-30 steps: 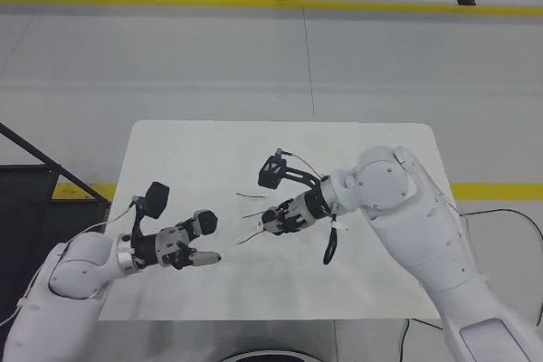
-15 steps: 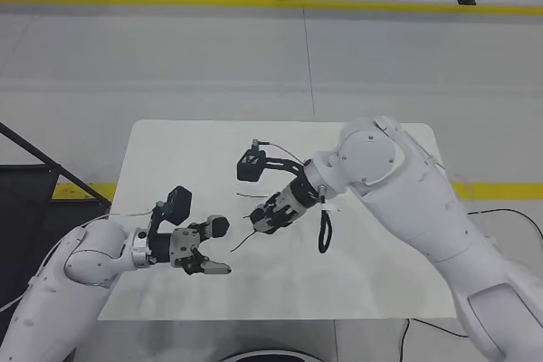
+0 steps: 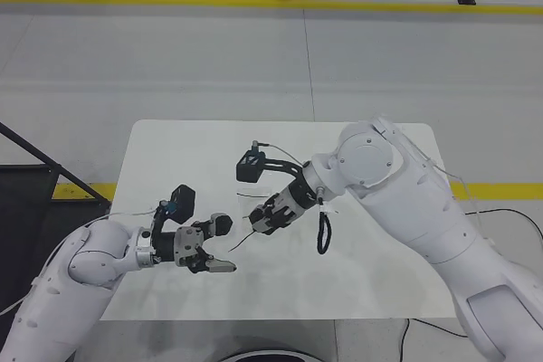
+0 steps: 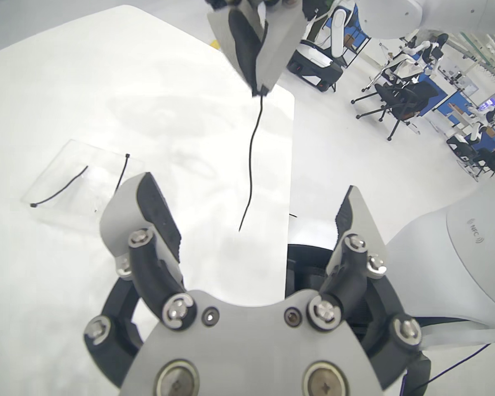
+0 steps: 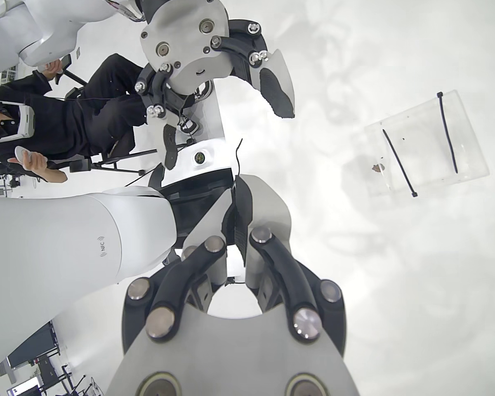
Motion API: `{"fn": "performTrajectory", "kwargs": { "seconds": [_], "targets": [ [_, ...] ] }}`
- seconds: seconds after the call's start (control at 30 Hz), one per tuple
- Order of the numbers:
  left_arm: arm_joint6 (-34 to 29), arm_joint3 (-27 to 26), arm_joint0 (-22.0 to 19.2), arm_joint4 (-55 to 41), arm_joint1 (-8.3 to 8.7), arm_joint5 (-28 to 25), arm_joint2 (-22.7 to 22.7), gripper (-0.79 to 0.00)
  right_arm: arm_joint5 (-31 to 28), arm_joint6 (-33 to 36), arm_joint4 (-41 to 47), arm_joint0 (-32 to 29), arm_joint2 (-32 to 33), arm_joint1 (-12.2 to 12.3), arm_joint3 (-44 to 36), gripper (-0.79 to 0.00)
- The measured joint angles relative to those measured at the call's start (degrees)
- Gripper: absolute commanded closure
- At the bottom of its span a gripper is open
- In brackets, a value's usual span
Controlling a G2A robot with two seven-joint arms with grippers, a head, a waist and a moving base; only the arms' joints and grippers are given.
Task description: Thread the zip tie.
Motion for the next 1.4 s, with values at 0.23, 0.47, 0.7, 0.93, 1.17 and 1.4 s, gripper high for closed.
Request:
{"fn": "performTrajectory", "kwargs": {
  "seconds": [0.23, 0.47, 0.7, 0.93, 1.17, 1.4],
  "targets": [
    [0.5, 1.6, -2.5, -1.0, 0.03, -1.7, 2.2, -0.613, 1.3, 0.9, -0.2, 0.2, 0.0, 0.1, -1.3, 0.0],
    [1.1, 3.5, -4.5, -0.8, -0.03, -2.0, 4.4, -0.357, 1.0, 1.4, 0.8, 1.3, -1.0, -0.5, 0.1, 0.0],
    [3.0, 4.7, -5.9, 0.0, -0.17, -2.0, 6.1, -0.323, 1.0, 1.7, 1.4, 2.5, -2.1, -1.2, 1.1, 0.0],
    [4.7, 4.9, -6.5, 0.9, -0.14, -2.0, 7.2, -0.231, 0.8, 1.5, 1.7, 3.6, -3.1, -1.9, 2.2, 0.0],
    [5.8, 4.9, -6.6, 1.4, 0.09, -2.0, 7.7, -0.145, 0.8, 1.4, 1.8, 4.3, -3.6, -2.4, 3.2, 0.0],
    [6.7, 5.0, -6.6, 1.6, 0.46, -2.0, 7.9, -0.139, 1.2, 1.3, 1.6, 4.6, -3.8, -2.7, 4.0, 0.0]
  ]
}}
